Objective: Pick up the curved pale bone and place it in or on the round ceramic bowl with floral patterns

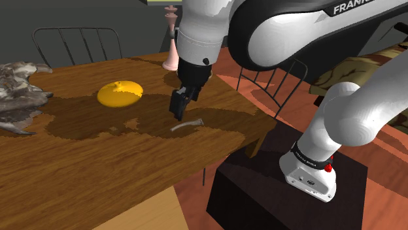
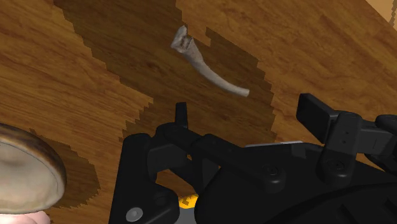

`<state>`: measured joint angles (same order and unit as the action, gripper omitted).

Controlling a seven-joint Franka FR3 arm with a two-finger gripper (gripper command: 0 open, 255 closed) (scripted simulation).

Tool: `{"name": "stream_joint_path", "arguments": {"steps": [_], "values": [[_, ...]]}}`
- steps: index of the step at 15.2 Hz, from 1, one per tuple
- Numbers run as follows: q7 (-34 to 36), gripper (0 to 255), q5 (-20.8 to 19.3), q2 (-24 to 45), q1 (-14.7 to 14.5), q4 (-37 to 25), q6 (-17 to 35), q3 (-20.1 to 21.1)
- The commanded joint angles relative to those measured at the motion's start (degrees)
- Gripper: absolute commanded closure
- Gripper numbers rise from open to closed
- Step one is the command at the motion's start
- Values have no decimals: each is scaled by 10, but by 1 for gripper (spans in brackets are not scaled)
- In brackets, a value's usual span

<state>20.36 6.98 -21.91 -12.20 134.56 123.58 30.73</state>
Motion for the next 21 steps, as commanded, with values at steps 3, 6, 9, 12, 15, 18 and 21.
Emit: {"name": "stream_joint_path", "arguments": {"steps": [3, 6, 9, 12, 15, 18, 21], "values": [[1, 0, 0, 1, 0, 4, 6, 1], [1, 0, 0, 1, 0, 4, 6, 1], [1, 255, 0, 2, 0, 4, 5, 1], [1, 255, 0, 2, 0, 4, 5, 1], [1, 255, 0, 2, 0, 4, 5, 1], [1, 0, 0, 2, 0, 4, 5, 1], [-23, 0, 4, -1, 2, 26, -32, -15]]}}
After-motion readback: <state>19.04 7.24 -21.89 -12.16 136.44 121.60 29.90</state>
